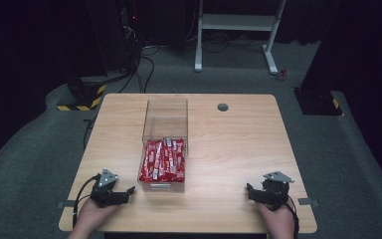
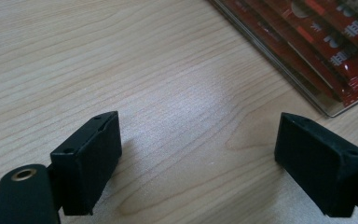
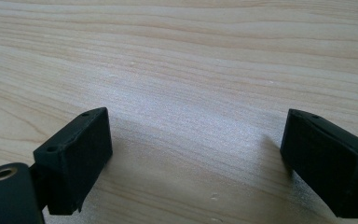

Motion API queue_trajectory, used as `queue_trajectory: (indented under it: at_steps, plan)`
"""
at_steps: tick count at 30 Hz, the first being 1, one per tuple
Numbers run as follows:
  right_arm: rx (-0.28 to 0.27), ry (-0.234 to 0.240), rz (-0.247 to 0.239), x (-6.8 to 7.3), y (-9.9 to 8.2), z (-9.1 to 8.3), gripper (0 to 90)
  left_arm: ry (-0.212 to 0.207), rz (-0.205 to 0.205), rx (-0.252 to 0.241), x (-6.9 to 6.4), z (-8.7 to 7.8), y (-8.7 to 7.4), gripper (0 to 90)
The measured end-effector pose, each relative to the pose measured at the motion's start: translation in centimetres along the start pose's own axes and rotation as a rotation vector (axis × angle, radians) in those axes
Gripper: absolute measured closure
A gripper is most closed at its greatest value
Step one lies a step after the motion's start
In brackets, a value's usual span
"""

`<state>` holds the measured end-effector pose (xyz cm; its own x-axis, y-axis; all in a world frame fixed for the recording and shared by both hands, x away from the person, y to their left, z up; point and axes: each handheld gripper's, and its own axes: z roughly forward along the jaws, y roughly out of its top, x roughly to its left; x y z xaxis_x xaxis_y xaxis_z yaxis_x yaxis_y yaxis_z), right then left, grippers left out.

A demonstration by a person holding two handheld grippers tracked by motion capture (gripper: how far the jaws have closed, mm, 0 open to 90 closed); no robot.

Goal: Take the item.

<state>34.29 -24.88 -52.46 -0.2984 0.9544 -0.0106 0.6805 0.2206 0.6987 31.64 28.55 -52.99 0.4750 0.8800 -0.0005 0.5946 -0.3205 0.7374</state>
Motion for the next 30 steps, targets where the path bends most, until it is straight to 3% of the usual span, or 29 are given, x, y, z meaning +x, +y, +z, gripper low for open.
queue_trajectory:
  at_steps: [30]
  plan:
    - [0.003,0.014,-0.018,-0.04,0.14,0.01,10.2,-0.001,0.001,0.0,0.01,0.0,0.0,15.0]
